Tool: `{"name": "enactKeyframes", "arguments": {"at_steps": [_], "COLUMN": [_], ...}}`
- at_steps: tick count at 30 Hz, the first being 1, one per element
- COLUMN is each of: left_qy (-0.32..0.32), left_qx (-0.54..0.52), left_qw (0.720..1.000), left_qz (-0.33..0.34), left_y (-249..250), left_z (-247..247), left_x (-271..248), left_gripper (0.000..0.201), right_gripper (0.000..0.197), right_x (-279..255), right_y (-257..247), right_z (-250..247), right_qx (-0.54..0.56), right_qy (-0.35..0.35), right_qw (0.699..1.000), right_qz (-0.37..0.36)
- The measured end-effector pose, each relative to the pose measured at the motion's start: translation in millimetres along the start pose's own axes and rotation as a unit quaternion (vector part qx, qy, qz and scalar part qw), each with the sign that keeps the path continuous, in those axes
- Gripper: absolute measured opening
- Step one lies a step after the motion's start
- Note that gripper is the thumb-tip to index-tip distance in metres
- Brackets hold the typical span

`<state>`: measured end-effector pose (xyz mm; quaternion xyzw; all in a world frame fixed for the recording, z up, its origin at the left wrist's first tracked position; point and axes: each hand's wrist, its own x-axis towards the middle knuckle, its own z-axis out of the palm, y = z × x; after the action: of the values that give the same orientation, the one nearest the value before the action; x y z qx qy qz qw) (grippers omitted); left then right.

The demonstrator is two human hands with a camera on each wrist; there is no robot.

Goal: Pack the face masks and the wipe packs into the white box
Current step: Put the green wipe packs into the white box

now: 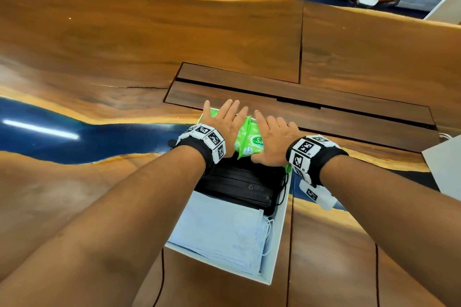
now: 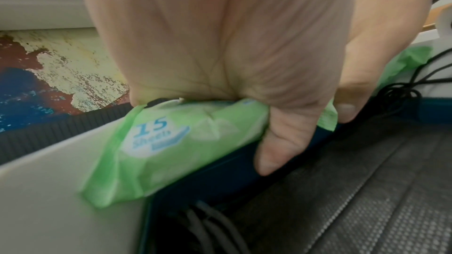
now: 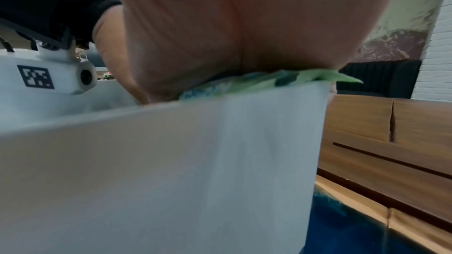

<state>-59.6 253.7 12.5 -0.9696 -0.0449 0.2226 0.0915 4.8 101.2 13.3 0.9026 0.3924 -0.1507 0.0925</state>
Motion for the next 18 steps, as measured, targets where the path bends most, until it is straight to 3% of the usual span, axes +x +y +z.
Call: {"name": "enactKeyframes", "arguments": {"at_steps": [5,8,10,13,18], "left_qy": [-0.013,-0.040,-0.046,-0.019,-0.001], "left_qx": [0.014,-0.022,-0.074,-0.200,-0.416], "left_qw": [1.000,0.999,0.996,0.977,0.895], "left_qz": [0.016,0.010,-0.010,-0.065,-0.159], "left_y": [-4.3,-16.7,-29.8,-46.6,-58.1], "left_z": [-4.9,-13.3,-15.7,-12.3,7.0], "left_x": [-1.5,-4.4,-8.4,-12.1,0.3], "left_gripper": [0.135,0.147,0.138,0.100,0.064], "right_gripper": [0.125,0.108,0.094,0.086,0.080], "right_x": [-2.9,-3.0,1.7,10.2,22.9], "right_y": [2.3,7.8,10.9,8.6,-1.8], "right_z": [-11.7,-25.6,-27.7,-25.3,-29.4], "right_qx": [0.064,0.140,0.166,0.195,0.217], "right_qy": [-0.054,-0.075,-0.053,-0.079,-0.114], "right_qw": [0.996,0.987,0.984,0.977,0.966], "right_qz": [0.001,0.008,0.019,0.037,0.079]}}
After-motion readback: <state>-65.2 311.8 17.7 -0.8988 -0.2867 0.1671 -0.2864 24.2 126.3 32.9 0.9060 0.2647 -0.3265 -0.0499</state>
